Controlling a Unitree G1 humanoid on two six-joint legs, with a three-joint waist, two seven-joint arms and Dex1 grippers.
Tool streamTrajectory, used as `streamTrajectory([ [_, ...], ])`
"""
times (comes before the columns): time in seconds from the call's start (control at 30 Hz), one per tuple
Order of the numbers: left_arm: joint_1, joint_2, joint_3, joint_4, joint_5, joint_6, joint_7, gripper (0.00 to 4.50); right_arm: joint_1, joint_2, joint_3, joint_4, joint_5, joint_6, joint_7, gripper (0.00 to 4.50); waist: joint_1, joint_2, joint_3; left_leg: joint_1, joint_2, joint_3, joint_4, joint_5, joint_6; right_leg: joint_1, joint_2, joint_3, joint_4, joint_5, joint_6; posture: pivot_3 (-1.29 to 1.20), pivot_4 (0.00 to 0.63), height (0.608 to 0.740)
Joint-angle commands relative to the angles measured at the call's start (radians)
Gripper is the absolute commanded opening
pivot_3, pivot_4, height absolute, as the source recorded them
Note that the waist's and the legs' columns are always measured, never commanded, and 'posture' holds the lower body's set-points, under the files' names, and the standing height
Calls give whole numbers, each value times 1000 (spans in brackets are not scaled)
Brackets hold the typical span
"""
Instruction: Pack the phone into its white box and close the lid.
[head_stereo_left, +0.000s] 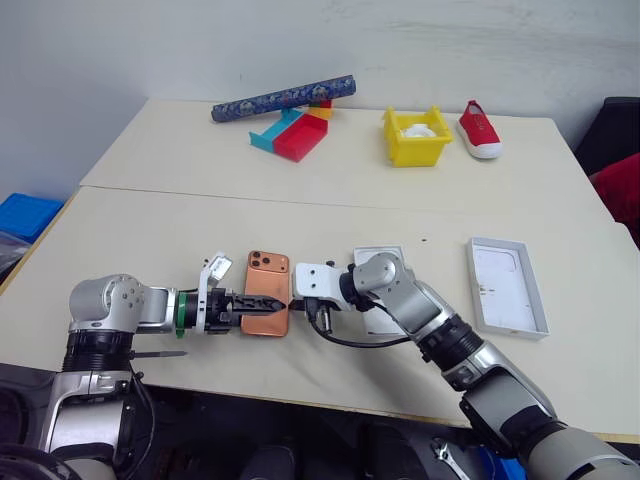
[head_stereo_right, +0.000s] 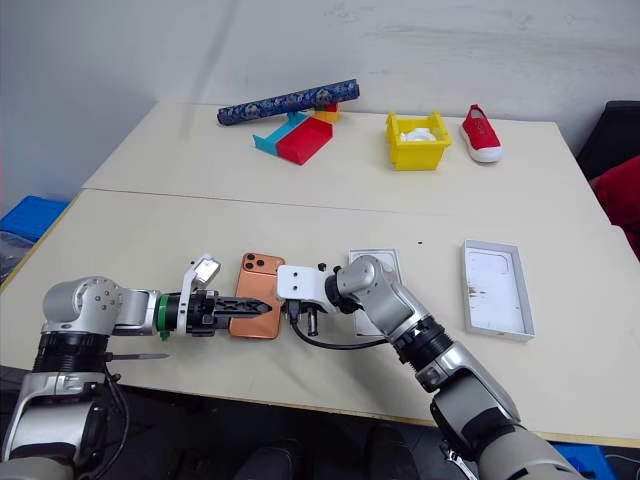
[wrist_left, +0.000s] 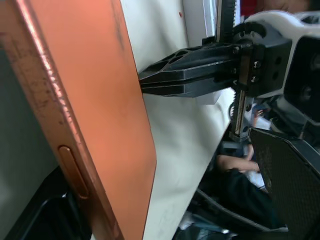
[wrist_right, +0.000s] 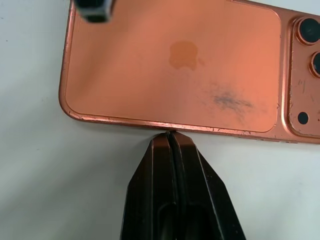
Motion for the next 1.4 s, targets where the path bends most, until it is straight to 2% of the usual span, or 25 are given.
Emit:
streamTrajectory([
  [0.03, 15, -6, -54, 17, 7, 24, 42, 4500, 12, 1, 8, -11, -4, -4, -5, 15, 0, 0, 0, 0, 0, 0, 0, 0, 0, 0, 0, 0, -1, 0, 0, 0, 150, 740],
  [0.17, 9, 17, -34, 31, 1, 24, 46, 3651, 11, -4, 6, -7, -6, -14, -10, 0, -3, -2, 2, -2, 0, -1, 0, 0, -1, -1, 1, 0, -3, 0, 0, 0, 150, 740],
  [0.33, 7, 34, -16, 38, -22, 24, 42, 2026, 24, -16, -10, -47, 12, -33, -4, 0, -7, -7, 5, -8, 1, -2, 0, 2, -3, -6, 2, -1, -2, 0, 0, 0, 150, 740],
  [0.53, 6, 14, 18, -12, -68, 24, 67, 179, 52, -52, -113, -216, 87, 18, -24, 0, -5, -9, 9, -19, 1, -2, 0, 2, -3, -16, 1, -1, 4, 0, 0, 0, 150, 740],
  [0.67, -5, -13, 21, -66, -164, 24, 113, 112, 118, -137, -244, -425, 176, 130, -26, 0, 7, -11, 12, -25, 1, -4, 1, 4, -4, -20, 1, -3, 2, 0, 0, 0, 150, 740],
  [0.77, -19, -48, 15, -95, -245, 24, 174, 112, 195, -230, -366, -624, 287, 281, -14, 587, 18, -14, 15, -29, 0, -9, 3, 4, -4, -20, 0, -5, 0, 0, 0, 0, 150, 740],
  [0.8, -31, -75, 17, -101, -269, 24, 202, 112, 238, -274, -424, -697, 329, 334, -6, 1038, 18, -15, 15, -29, 0, -10, 3, 4, -4, -20, 0, -5, -1, 0, 0, 0, 150, 740],
  [0.87, -47, -111, 20, -104, -311, 24, 251, 112, 295, -334, -496, -790, 387, 404, -4, 1521, 27, -15, 16, -29, 0, -10, 2, 4, -3, -19, 0, -5, -5, 0, 0, 0, 150, 740],
  [1.0, -98, -236, -19, -95, -407, 24, 371, 112, 515, -490, -753, -976, 506, 519, 12, 2902, 38, -18, 18, -31, -1, -13, 2, 4, -3, -17, 0, -6, -8, 0, 1, 0, 150, 740],
  [1.17, -163, -405, -13, -23, -418, 24, 511, 112, 674, -550, -932, -1066, 589, 593, -34, 4492, 37, -22, 21, -32, -2, -12, 2, 5, -2, -16, -1, -6, -12, 1, 2, 0, 150, 740],
  [1.4, -243, -602, 66, 91, -248, -11, 700, 112, 752, -561, -986, -1103, 619, 595, -126, 4500, 33, -28, 26, -30, -2, -9, 3, 10, -6, -16, -1, -5, -13, 3, 7, 0, 150, 740],
])
